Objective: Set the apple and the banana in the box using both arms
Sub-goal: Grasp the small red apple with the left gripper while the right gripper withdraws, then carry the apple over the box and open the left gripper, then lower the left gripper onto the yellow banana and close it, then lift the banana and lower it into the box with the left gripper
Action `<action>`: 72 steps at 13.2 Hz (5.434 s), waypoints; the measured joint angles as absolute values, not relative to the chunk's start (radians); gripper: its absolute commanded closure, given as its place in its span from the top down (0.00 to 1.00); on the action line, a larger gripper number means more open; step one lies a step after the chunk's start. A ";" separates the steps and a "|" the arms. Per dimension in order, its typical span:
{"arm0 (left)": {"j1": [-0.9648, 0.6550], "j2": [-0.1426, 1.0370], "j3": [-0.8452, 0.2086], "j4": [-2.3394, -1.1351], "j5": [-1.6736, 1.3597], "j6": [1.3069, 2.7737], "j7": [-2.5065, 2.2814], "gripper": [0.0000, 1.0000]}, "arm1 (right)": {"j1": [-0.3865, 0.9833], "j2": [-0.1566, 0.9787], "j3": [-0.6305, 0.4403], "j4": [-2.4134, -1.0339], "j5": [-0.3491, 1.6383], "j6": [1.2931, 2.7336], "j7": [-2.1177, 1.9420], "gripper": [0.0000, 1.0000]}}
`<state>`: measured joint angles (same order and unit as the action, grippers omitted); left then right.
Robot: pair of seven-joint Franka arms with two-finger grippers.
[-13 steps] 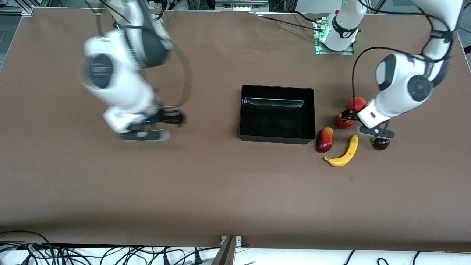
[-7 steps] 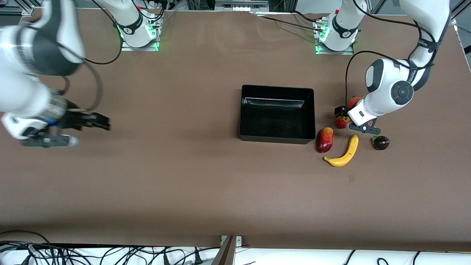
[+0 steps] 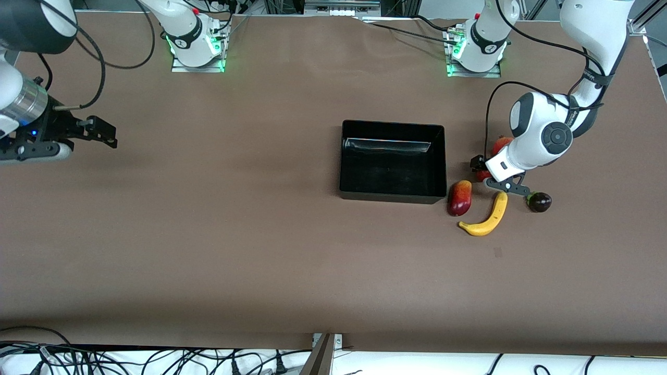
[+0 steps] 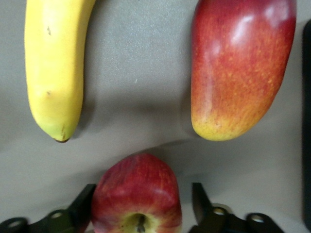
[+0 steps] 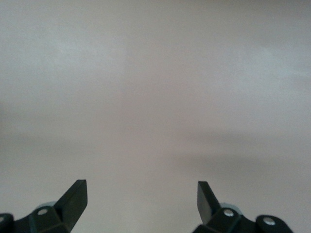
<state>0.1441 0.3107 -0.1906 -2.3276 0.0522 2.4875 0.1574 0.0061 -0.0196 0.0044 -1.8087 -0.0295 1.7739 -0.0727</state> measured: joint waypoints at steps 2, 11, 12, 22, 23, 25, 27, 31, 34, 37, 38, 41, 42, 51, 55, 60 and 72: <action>0.144 0.310 -0.189 -2.326 0.059 2.488 0.174 0.00 | -0.011 -0.059 0.010 -1.822 -0.030 1.761 -0.073 1.00; -0.092 0.040 -0.228 -2.069 -0.026 2.084 0.020 0.00 | -0.023 -0.017 -0.012 -1.741 -0.030 1.663 -0.073 1.00; -0.143 0.047 -0.245 -2.044 -0.028 2.081 -0.062 0.00 | -0.024 -0.018 -0.012 -1.740 -0.030 1.661 -0.073 1.00; -0.431 0.439 -0.293 -1.937 -0.029 2.363 -0.453 0.00 | -0.027 0.014 -0.027 -1.738 -0.031 1.647 -0.073 1.00; -0.452 0.470 -0.292 -1.936 -0.029 2.388 -0.461 0.00 | -0.029 0.019 -0.032 -1.736 -0.031 1.647 -0.073 1.00; -0.489 0.523 -0.291 -1.932 -0.029 2.408 -0.488 0.07 | -0.031 0.024 -0.035 -1.729 -0.031 1.647 -0.073 1.00; -0.501 0.535 -0.287 -1.923 -0.030 2.417 -0.496 1.00 | -0.031 0.024 -0.035 -1.723 -0.031 1.647 -0.073 1.00; -0.502 0.542 -0.275 -1.921 -0.030 2.413 -0.497 1.00 | -0.031 0.024 -0.034 -1.717 -0.031 1.647 -0.073 1.00; -0.432 0.483 -0.260 -1.897 -0.030 2.348 -0.494 1.00 | -0.030 0.024 -0.033 -1.715 -0.031 1.647 -0.073 1.00; -0.240 0.315 -0.256 -1.882 -0.029 2.149 -0.315 1.00 | -0.030 0.024 -0.033 -1.713 -0.031 1.648 -0.073 1.00; -0.173 0.264 -0.254 -1.884 -0.029 2.102 -0.240 1.00 | -0.030 0.024 -0.032 -1.713 -0.031 1.651 -0.073 1.00; 0.002 0.210 -0.246 -1.923 -0.029 2.080 0.023 1.00 | -0.028 0.024 -0.026 -1.713 -0.031 1.669 -0.073 1.00; 0.047 0.225 -0.232 -1.939 -0.029 2.121 0.129 1.00 | -0.028 0.024 -0.026 -1.713 -0.031 1.670 -0.073 1.00; 0.121 0.529 -0.157 -1.959 -0.029 2.496 0.657 1.00 | -0.027 0.024 -0.026 -1.712 -0.031 1.670 -0.073 1.00; 0.121 0.564 -0.157 -1.959 -0.029 2.509 0.691 0.33 | -0.027 0.024 -0.026 -1.712 -0.031 1.670 -0.073 1.00; 0.121 0.576 -0.157 -1.959 -0.029 2.511 0.695 0.00 | -0.026 0.024 -0.026 -1.712 -0.031 1.670 -0.073 1.00; -0.122 0.191 -0.241 -1.937 -0.032 2.168 0.156 0.00 | -0.026 0.027 -0.028 -1.712 -0.031 1.671 -0.072 1.00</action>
<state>-0.1219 0.1907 -0.2414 -1.9369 -0.0319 2.1677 0.1562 -0.0264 0.0272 -0.0277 -1.7117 -0.0305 1.6713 -0.0724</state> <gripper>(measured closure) 0.665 0.000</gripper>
